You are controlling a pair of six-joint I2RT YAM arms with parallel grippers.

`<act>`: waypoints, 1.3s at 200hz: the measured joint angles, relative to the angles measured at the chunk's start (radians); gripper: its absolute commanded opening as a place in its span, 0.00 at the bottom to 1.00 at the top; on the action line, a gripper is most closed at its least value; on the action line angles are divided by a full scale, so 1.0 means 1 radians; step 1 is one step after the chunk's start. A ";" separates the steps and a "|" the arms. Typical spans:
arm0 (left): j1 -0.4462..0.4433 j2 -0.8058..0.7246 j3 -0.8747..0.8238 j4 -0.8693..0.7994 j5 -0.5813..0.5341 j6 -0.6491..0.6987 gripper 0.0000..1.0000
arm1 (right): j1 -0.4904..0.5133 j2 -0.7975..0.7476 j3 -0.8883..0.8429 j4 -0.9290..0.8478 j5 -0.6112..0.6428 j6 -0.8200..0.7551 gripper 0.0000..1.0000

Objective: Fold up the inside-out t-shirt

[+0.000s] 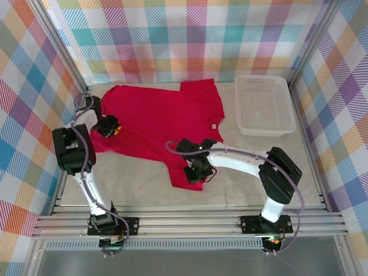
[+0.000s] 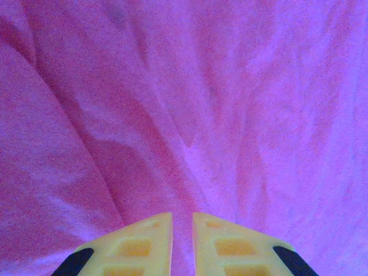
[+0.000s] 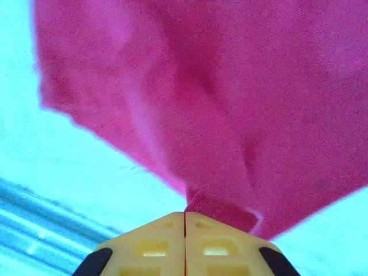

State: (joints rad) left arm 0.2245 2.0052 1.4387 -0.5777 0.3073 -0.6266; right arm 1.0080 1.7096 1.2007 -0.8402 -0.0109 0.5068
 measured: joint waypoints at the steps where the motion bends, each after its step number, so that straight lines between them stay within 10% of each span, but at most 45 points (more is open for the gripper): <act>1: 0.000 0.000 0.000 0.000 -0.001 0.000 0.12 | 0.002 -0.001 -0.002 0.001 0.000 0.000 0.05; 24: 0.000 0.001 0.018 -0.023 -0.011 0.013 0.12 | 0.073 -0.043 -0.076 0.029 0.000 -0.024 0.30; 84: 0.000 0.029 0.050 -0.041 -0.013 0.018 0.12 | 0.110 -0.152 -0.203 0.034 0.051 -0.031 0.43; 125: -0.017 0.024 0.060 -0.052 0.024 0.025 0.13 | -0.209 -0.175 -0.095 0.135 -0.019 0.046 0.51; 161: -0.081 0.034 0.148 -0.062 0.082 0.059 0.16 | -0.411 0.135 0.166 0.197 -0.076 0.061 0.51; 192: -0.092 0.047 0.148 -0.055 0.057 0.063 0.30 | -0.466 0.400 0.379 0.209 -0.105 0.061 0.49; 260: -0.013 0.077 0.103 -0.019 -0.082 0.076 1.00 | -0.621 0.769 0.956 0.057 -0.144 -0.011 0.47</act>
State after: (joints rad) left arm 0.2111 2.0819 1.5417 -0.5968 0.2253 -0.5503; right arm 0.3866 2.4790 2.1567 -0.7830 -0.1547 0.4957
